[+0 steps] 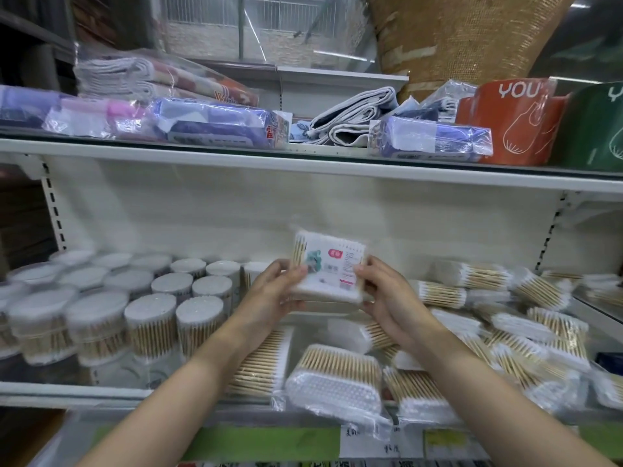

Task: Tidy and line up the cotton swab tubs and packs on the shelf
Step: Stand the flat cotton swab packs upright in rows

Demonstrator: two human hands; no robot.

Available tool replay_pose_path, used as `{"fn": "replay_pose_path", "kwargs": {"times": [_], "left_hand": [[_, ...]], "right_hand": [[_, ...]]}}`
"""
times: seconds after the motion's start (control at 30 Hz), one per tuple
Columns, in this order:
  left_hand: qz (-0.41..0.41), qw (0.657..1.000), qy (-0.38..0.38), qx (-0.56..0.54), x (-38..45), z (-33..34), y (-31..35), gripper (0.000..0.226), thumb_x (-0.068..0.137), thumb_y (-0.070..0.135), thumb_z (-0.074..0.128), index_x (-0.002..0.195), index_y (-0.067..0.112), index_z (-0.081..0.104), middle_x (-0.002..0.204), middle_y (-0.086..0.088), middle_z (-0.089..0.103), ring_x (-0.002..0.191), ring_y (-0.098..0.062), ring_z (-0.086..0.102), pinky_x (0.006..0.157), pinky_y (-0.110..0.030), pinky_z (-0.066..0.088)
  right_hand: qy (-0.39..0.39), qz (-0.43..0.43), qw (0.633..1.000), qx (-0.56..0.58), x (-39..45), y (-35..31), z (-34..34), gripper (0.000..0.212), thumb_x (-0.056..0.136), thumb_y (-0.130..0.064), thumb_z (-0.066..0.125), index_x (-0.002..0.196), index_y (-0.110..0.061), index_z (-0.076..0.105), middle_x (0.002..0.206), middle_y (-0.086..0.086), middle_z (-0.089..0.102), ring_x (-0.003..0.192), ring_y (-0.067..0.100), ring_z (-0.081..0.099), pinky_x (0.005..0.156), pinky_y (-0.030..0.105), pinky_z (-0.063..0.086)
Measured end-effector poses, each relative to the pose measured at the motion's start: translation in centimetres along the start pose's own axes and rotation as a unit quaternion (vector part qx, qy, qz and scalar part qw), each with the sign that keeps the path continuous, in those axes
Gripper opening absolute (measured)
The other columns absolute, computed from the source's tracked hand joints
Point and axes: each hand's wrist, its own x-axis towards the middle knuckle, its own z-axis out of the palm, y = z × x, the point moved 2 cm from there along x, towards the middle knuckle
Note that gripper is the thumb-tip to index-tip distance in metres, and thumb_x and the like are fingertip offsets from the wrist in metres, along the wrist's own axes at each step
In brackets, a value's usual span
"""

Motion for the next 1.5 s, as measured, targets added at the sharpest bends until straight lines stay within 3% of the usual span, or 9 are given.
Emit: {"fn": "replay_pose_path", "kwargs": {"times": [0.3,0.5,0.67,0.83,0.9,1.03,1.17,1.37,1.5], "left_hand": [[0.038,0.999,0.013,-0.019,-0.1,-0.3,-0.2,0.018,0.071,0.020,0.066,0.085,0.013,0.058,0.100,-0.013,0.069,0.093,-0.022,0.066,0.079,-0.032,0.056],[0.141,0.956,0.195,0.167,-0.5,-0.6,0.1,0.020,0.078,0.020,0.072,0.079,0.017,0.053,0.081,-0.006,0.059,0.075,-0.018,0.053,0.064,-0.027,0.046],[0.121,0.970,0.104,0.185,-0.8,1.0,0.5,0.047,0.066,0.047,0.069,0.098,0.015,0.057,0.095,-0.001,0.068,0.088,-0.010,0.066,0.074,-0.025,0.054],[0.034,0.993,0.068,0.092,-0.7,0.1,1.0,0.042,0.074,0.039,0.061,0.108,0.016,0.064,0.105,-0.005,0.072,0.099,-0.019,0.067,0.086,-0.033,0.053],[0.018,0.998,0.041,0.044,-0.7,0.0,1.1,0.041,0.077,0.034,0.059,0.110,0.010,0.064,0.106,-0.007,0.071,0.102,-0.021,0.066,0.090,-0.033,0.052],[-0.039,0.999,0.005,-0.013,-0.5,0.2,1.0,0.043,0.084,0.034,0.056,0.113,0.003,0.063,0.111,-0.015,0.068,0.106,-0.025,0.065,0.092,-0.035,0.052],[-0.071,0.996,0.027,-0.041,-0.3,0.0,0.0,0.047,0.083,0.041,0.057,0.111,0.004,0.063,0.115,-0.018,0.066,0.111,-0.030,0.061,0.100,-0.044,0.046],[-0.054,0.996,0.037,-0.062,-0.3,-0.8,-0.2,0.049,0.075,0.028,0.066,0.115,0.000,0.058,0.109,-0.016,0.068,0.099,-0.025,0.066,0.087,-0.036,0.055],[0.010,0.995,0.030,-0.091,-0.3,-1.5,0.0,0.039,0.069,0.006,0.065,0.108,0.008,0.059,0.102,-0.010,0.069,0.093,-0.021,0.067,0.077,-0.031,0.056]], "right_hand": [[-0.011,-0.002,0.999,0.048,-0.3,0.2,-0.2,0.017,0.092,-0.007,0.044,0.096,-0.013,0.060,0.094,0.007,0.071,0.086,0.015,0.068,0.074,0.029,0.053],[0.021,-0.038,0.999,0.020,-0.5,0.0,0.0,0.020,0.079,-0.019,0.062,0.097,-0.017,0.055,0.096,0.007,0.070,0.086,0.018,0.069,0.068,0.028,0.054],[-0.010,-0.096,0.993,-0.066,-0.7,-0.7,1.1,0.030,0.077,-0.034,0.061,0.105,-0.022,0.063,0.106,0.001,0.070,0.088,0.013,0.063,0.075,0.027,0.051],[0.053,-0.131,0.982,-0.129,-0.2,-1.1,0.5,0.010,0.088,-0.014,0.060,0.095,-0.020,0.065,0.095,-0.003,0.069,0.081,0.001,0.059,0.068,0.015,0.045],[0.088,-0.102,0.978,-0.158,0.3,-0.8,0.2,0.009,0.088,-0.019,0.062,0.096,-0.019,0.062,0.093,-0.004,0.066,0.079,-0.001,0.059,0.066,0.012,0.045],[0.054,0.021,0.995,-0.085,0.6,0.9,0.2,0.019,0.087,-0.029,0.063,0.097,-0.013,0.060,0.095,0.004,0.070,0.089,0.016,0.065,0.084,0.034,0.050],[0.066,0.048,0.994,-0.077,0.6,1.2,0.3,0.028,0.086,-0.033,0.063,0.095,-0.009,0.053,0.093,0.010,0.066,0.084,0.017,0.065,0.074,0.033,0.053],[0.028,0.043,0.998,-0.032,0.2,1.0,0.2,0.015,0.088,-0.014,0.060,0.099,-0.010,0.052,0.092,0.008,0.067,0.080,0.016,0.067,0.071,0.030,0.055],[-0.028,0.018,0.999,-0.008,-0.3,0.6,0.1,0.027,0.085,0.005,0.056,0.104,-0.013,0.049,0.103,0.012,0.065,0.095,0.022,0.066,0.087,0.039,0.054]]}}
